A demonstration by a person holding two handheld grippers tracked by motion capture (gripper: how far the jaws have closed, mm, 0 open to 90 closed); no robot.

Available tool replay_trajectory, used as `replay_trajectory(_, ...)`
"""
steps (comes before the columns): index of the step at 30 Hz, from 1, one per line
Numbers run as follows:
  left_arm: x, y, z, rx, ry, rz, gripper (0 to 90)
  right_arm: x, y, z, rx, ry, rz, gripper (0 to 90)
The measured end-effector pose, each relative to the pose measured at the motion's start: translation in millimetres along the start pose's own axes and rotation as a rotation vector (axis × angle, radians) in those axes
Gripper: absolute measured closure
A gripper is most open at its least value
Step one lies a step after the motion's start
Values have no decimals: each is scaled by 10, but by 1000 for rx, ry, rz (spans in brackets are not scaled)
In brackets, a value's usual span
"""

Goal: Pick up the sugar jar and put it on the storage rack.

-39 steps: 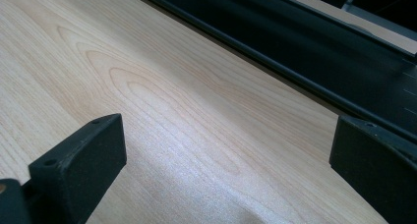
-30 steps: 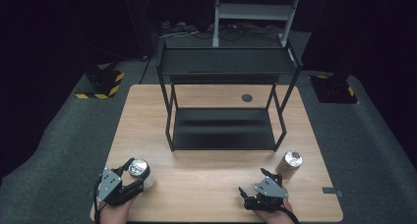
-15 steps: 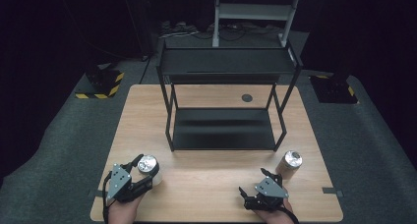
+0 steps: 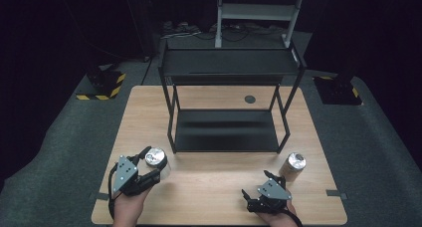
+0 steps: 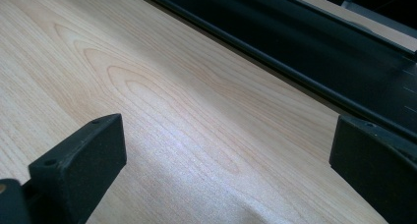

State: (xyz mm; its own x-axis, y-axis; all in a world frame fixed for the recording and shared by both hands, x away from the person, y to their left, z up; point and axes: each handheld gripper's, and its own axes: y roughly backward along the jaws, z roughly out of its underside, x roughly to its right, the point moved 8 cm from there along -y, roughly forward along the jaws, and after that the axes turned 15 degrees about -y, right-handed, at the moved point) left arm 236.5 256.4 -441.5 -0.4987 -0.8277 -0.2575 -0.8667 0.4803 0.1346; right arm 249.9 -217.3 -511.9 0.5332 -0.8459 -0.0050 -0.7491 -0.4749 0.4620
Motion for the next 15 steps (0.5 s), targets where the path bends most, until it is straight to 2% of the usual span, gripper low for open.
replay_trajectory(9,-62,-157,-244,33,10,14,352,8,1,-1,0,-8,0,0)
replay_trajectory(15,-81,-261,-400,49,-1,20,353,12,2,0,2,-9,-1,0)
